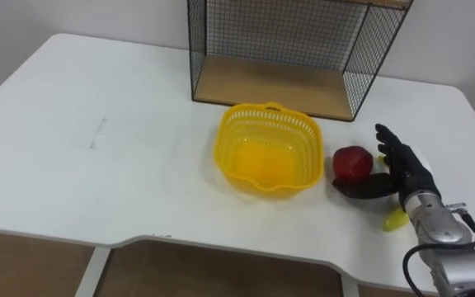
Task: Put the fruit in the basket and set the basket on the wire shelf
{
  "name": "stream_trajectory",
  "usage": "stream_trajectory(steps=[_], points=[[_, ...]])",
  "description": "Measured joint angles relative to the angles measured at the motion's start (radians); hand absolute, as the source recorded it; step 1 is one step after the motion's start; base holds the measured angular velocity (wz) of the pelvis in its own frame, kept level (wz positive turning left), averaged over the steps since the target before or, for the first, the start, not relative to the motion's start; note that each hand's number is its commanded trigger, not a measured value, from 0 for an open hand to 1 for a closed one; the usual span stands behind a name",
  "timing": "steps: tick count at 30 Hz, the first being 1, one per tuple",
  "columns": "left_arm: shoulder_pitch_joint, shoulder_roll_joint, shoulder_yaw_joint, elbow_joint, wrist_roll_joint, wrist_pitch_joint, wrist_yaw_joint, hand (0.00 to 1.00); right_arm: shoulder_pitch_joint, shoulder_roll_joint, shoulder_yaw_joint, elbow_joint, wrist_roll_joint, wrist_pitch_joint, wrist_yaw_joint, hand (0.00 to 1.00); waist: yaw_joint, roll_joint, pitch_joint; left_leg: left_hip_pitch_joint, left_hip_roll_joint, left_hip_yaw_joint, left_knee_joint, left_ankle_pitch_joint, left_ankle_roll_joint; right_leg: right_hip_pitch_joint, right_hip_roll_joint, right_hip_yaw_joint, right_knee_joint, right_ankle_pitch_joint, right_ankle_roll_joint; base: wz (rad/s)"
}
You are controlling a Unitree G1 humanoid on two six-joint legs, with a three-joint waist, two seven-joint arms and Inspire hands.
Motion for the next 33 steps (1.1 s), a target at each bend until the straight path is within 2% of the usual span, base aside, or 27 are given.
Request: stream_trajectory(steps=[3,7,17,24,28,29,30,31,32,33], points=[[0.003,-0.001,-0.001,0.0,0.0,0.014,-0.001,0.0,-0.012,0.0,0.005,0.014,-0.001,0.0,0.007,0.0,0.007,0.003,-0.0014,0.0,0.0,-0.001,0.001,0.0,0.0,0.002,0.0,-0.004,0.0,0.0,0.0,0.0],[0.01,-0.001,-0.001,0.0,0.0,0.021,-0.001,0.0,-0.06,0.0,0.026,0.079,-0.002,0.021,0.021,0.0,0.007,0.004,-0.0027,-0.001,-0.001,-0.003,0.003,0.0,0.0,0.004,-0.001,-0.009,0.0,0.0,0.0,0.0],[0.019,-0.001,0.0,0.0,0.001,0.036,-0.003,0.0,-0.063,0.0,0.028,0.083,-0.041,0.039,0.048,0.0,0.011,0.001,-0.0051,-0.004,0.0,-0.01,0.006,0.005,-0.001,0.009,-0.001,-0.024,0.0,0.0,0.0,0.02],[0.024,-0.001,0.001,0.0,0.002,0.046,-0.034,0.0,-0.063,-0.001,0.028,0.083,-0.079,0.056,0.059,0.0,0.014,-0.01,-0.0111,-0.009,-0.001,-0.016,0.008,0.006,-0.001,0.008,-0.001,-0.033,0.001,0.0,0.0,0.02],[0.023,-0.001,0.001,0.0,0.001,0.046,-0.035,0.0,-0.068,-0.001,0.031,0.103,-0.128,0.054,0.081,0.0,0.011,-0.013,-0.0077,-0.009,-0.003,-0.027,0.008,0.006,-0.002,0.012,-0.001,-0.041,0.001,0.0,0.0,0.06],[0.023,-0.001,0.001,0.0,0.0,0.046,-0.035,0.0,-0.071,-0.001,0.031,0.11,-0.127,0.054,0.085,0.14,0.011,-0.014,-0.007,-0.007,-0.004,-0.029,0.008,0.007,-0.002,0.014,-0.001,-0.042,0.001,0.0,0.0,0.08],[0.023,-0.001,0.0,0.0,0.0,0.046,-0.035,0.0,-0.077,-0.002,0.031,0.12,-0.127,0.056,0.094,0.39,0.01,-0.017,-0.0067,-0.005,-0.003,-0.031,0.008,0.007,-0.002,0.017,0.0,-0.044,0.001,0.0,0.0,0.05],[0.022,-0.001,-0.001,0.0,0.0,0.046,-0.035,0.0,-0.079,-0.003,0.031,0.127,-0.128,0.058,0.102,0.75,0.01,-0.017,-0.0068,-0.005,-0.004,-0.032,0.009,0.007,-0.002,0.018,0.0,-0.045,0.0,0.0,0.0,0.04],[0.021,-0.001,-0.001,0.0,0.0,0.046,-0.035,0.0,-0.079,-0.005,0.031,0.129,-0.127,0.058,0.104,1.0,0.01,-0.017,-0.0068,-0.005,-0.004,-0.033,0.009,0.007,-0.002,0.019,0.0,-0.046,0.001,0.0,0.0,0.0],[0.02,0.0,0.0,0.0,0.0,0.046,-0.035,0.0,-0.08,-0.008,0.031,0.131,-0.129,0.058,0.111,1.0,0.01,-0.017,-0.007,-0.005,-0.005,-0.034,0.01,0.007,-0.002,0.019,0.0,-0.046,0.001,0.0,0.0,0.03]])
